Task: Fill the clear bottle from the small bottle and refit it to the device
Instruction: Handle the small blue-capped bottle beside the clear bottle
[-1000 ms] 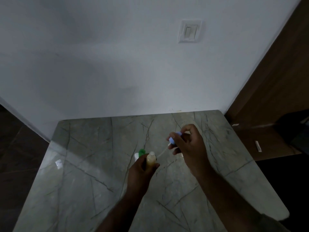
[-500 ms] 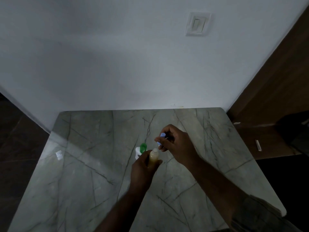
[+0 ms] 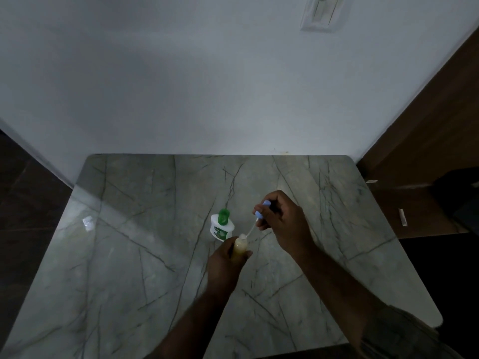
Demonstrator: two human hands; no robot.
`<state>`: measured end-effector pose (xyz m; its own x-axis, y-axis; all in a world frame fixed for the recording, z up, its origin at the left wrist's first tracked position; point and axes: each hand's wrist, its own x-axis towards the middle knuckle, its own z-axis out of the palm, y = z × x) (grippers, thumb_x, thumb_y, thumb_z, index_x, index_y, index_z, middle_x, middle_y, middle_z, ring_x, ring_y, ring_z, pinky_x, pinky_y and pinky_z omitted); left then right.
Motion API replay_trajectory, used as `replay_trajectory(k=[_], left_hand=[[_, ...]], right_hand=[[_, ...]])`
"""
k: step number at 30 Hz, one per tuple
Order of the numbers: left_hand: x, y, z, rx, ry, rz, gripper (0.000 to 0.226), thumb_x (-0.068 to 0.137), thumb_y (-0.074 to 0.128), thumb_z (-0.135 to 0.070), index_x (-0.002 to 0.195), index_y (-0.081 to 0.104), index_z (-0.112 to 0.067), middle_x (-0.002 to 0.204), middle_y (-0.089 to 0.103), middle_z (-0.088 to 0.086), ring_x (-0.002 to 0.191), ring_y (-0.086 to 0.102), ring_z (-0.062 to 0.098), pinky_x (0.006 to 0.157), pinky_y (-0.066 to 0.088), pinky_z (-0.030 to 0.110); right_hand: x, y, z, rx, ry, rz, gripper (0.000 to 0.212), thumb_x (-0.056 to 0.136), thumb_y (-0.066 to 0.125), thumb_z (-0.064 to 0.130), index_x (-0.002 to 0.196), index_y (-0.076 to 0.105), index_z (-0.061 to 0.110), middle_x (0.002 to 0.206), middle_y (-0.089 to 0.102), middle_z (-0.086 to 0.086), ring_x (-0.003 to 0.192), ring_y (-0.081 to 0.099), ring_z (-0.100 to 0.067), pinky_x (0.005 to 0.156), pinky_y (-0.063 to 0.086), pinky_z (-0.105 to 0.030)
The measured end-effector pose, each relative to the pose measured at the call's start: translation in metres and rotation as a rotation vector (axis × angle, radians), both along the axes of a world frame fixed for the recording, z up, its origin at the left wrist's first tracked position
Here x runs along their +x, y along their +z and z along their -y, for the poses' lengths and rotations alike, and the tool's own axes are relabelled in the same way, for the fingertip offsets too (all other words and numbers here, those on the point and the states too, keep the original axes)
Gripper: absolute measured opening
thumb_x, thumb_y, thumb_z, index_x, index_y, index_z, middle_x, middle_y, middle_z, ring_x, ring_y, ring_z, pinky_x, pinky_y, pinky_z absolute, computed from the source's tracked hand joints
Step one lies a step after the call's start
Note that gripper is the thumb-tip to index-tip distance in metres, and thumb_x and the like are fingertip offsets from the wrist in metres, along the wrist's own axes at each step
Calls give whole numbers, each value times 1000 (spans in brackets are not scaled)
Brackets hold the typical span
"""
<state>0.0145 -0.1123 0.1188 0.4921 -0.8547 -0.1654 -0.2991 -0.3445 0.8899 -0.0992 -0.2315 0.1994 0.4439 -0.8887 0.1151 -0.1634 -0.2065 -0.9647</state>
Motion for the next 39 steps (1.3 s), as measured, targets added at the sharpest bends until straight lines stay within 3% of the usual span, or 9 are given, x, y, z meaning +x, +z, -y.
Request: replay_trajectory(k=[6,11,15,19,26,30,33,36,39], left_hand=[[-4,-7,-2,7,-23,6,13,85,73,-32,91,64,-23,74,63,-11,67,57,0,55,39,7],[-2,-5,1,-33,-57,14,25,84,75,-24,108,68,-21,90,71,-9,79,63,-3,65,44,5],[-1,-4,3,-36,-66,10,29,85,74,-24,113,69,-19,96,73,-7,83,65,-1,67,45,4],[0,-12,1,24,-77,50,29,84,76,-24,111,68,-17,96,70,-6,82,62,2,66,42,2],[-7,-24,1,42,-70,59,40,80,80,-28,116,67,-15,100,72,-4,83,61,3,66,42,2],[-6,-26,0,25,-27,-12,35,83,77,-27,116,68,-20,94,69,-14,83,63,-11,69,45,1],[-1,-27,2,18,-43,-53,30,85,75,-27,114,69,-21,99,73,-9,88,66,-5,74,50,8],[0,-27,3,18,-50,-29,31,85,74,-25,115,68,-21,103,72,-7,89,65,-2,73,46,3],[-1,-30,5,-1,-28,-8,26,86,73,-26,111,71,-18,98,73,-7,85,64,-4,71,45,2]], right_hand=[[-1,-18,-1,14,81,-83,25,87,68,38,93,59,15,80,73,-2,66,73,-13,57,57,-21],[-2,-37,-5,134,210,-184,21,83,72,33,91,61,16,84,74,-5,72,75,-16,60,62,-30],[-2,-41,0,10,277,-312,19,78,75,35,89,65,22,86,72,4,75,72,-12,61,62,-32],[0,-34,11,-193,487,-514,19,77,75,24,95,68,25,91,68,16,83,64,2,75,54,-16],[20,-34,8,-362,426,-774,20,84,68,41,73,59,26,61,51,15,53,44,2,56,30,-19],[20,-35,7,-342,488,-789,23,82,69,41,85,66,19,78,66,6,69,59,-8,64,43,-22],[18,-36,7,-373,576,-796,13,81,67,23,92,67,16,90,68,-3,82,61,-14,74,41,-24],[21,-36,11,-380,537,-817,16,83,67,25,95,70,14,92,72,-3,81,60,-9,75,35,-19],[29,-37,8,-368,501,-856,19,82,69,30,91,68,14,87,72,-4,74,61,-12,70,42,-23]])
